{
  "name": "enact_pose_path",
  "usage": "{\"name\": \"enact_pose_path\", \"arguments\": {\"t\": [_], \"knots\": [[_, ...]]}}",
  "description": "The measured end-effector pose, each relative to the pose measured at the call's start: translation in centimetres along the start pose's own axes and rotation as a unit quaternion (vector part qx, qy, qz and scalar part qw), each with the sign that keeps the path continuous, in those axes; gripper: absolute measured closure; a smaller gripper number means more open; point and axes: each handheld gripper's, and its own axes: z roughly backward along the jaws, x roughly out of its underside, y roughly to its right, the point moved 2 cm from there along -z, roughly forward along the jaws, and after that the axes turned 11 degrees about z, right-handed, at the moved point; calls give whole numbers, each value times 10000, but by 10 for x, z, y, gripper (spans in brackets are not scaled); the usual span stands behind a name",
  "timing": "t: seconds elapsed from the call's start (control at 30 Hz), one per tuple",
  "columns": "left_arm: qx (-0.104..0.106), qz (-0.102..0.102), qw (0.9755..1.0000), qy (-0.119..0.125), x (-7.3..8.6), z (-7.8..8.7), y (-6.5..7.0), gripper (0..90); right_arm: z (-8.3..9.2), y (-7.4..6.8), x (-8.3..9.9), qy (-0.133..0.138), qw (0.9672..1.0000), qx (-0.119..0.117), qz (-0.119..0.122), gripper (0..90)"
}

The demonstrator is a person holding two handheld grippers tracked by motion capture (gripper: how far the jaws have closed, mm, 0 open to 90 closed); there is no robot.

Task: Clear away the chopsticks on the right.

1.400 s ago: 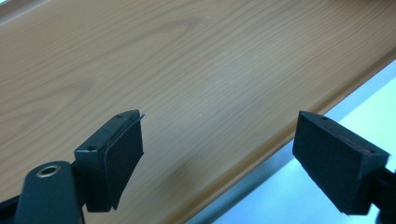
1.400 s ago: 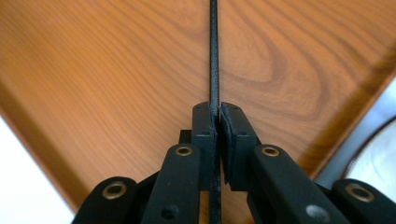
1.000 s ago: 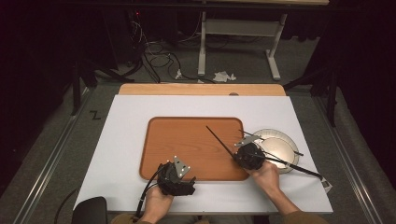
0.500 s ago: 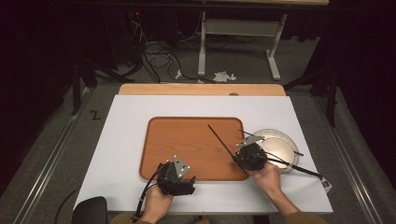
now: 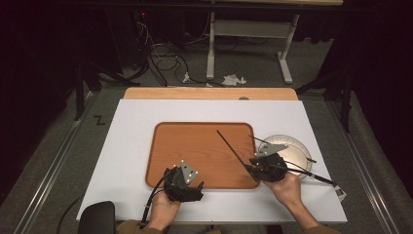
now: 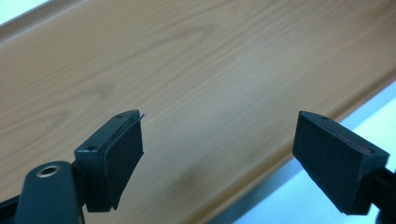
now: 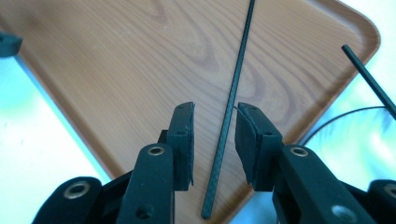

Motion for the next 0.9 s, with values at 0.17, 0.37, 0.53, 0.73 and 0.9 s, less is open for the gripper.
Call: {"name": "enact_pose_path", "arguments": {"t": [0.17, 0.37, 0.53, 0.73, 0.9], "knots": [[57, 78, 10000, -5, -3, 0, -2, 165, 15, 1, 3, 149, 9999, 13, -45, 674], [127, 37, 9999, -26, -5, -3, 0, 165, 35, 10, 9, 339, 9990, 176, -221, 667], [147, -2, 9999, -56, -6, -5, 1, 165, 53, 23, 16, 541, 9970, 313, -464, 677], [82, 1, 10000, -42, -6, -4, 0, 165, 64, 34, 23, 644, 9951, 454, -590, 693], [19, 108, 9999, -41, -7, -4, -6, 165, 74, 45, 30, 716, 9928, 592, -754, 700]]}}
